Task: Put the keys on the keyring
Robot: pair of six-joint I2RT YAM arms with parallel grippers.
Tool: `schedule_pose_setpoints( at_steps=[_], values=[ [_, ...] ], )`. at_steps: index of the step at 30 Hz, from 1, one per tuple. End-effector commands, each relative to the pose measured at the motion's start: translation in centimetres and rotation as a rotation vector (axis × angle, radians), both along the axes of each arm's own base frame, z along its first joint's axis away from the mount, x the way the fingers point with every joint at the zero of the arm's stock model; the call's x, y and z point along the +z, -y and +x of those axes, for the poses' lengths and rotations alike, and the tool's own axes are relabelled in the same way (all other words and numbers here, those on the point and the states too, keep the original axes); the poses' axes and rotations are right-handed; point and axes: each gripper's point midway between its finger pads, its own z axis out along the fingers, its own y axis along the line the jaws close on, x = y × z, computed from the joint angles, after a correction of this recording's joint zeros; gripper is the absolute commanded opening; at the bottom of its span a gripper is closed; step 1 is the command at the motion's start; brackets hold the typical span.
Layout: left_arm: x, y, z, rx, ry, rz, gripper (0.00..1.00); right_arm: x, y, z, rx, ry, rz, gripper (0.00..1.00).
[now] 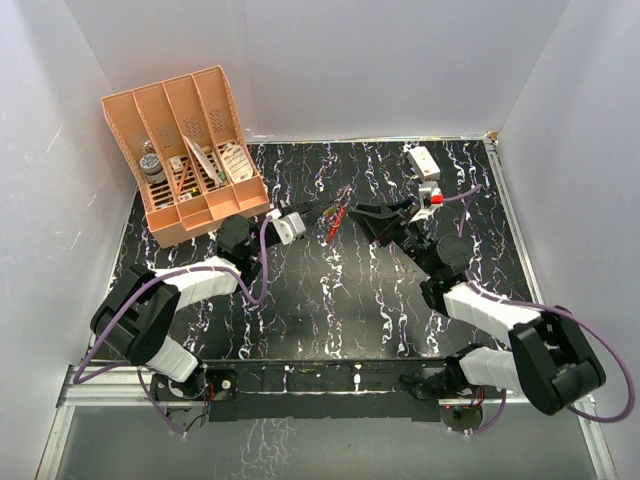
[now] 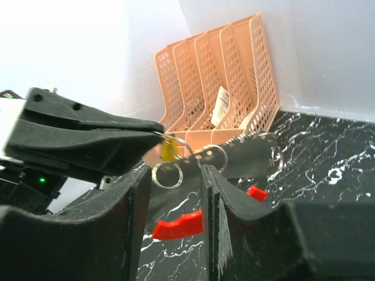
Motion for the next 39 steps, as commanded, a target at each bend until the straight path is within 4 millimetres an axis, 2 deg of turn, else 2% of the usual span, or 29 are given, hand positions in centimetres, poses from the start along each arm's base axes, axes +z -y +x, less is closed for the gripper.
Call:
schedule_pose_setpoints(
  at_steps=[1,14,22,26,31,34,39],
  values=[
    [3.7,-0.5,0.2,0.025,0.092,-0.058,0.00,2.5,-0.2,-0.7,-0.049,0.071,-0.050,0.38],
    [3.4,-0.8,1.0,0.075,0.070,-0.066,0.00,1.8,-3.7,-1.2,-0.120,0.020,-0.187,0.43],
    [3.3,-0.9,0.8,0.079,0.070,-0.061,0.00,1.5,-4.2,-0.8,-0.143,0.006,-0.201,0.46],
    [3.3,-0.8,0.7,0.073,0.069,-0.060,0.00,1.1,-3.6,0.3,-0.214,-0.028,-0.215,0.47],
    [3.5,-1.0,0.4,0.074,0.074,-0.059,0.00,0.7,-1.4,1.9,-0.360,-0.077,-0.232,0.48],
    [3.6,-1.1,0.3,0.077,0.076,-0.054,0.00,1.2,-0.5,1.6,-0.389,-0.059,-0.228,0.49],
    [3.3,-1.1,-0.1,0.063,0.081,-0.044,0.00,3.9,0.2,-0.7,-0.342,0.045,-0.165,0.53]
  ],
)
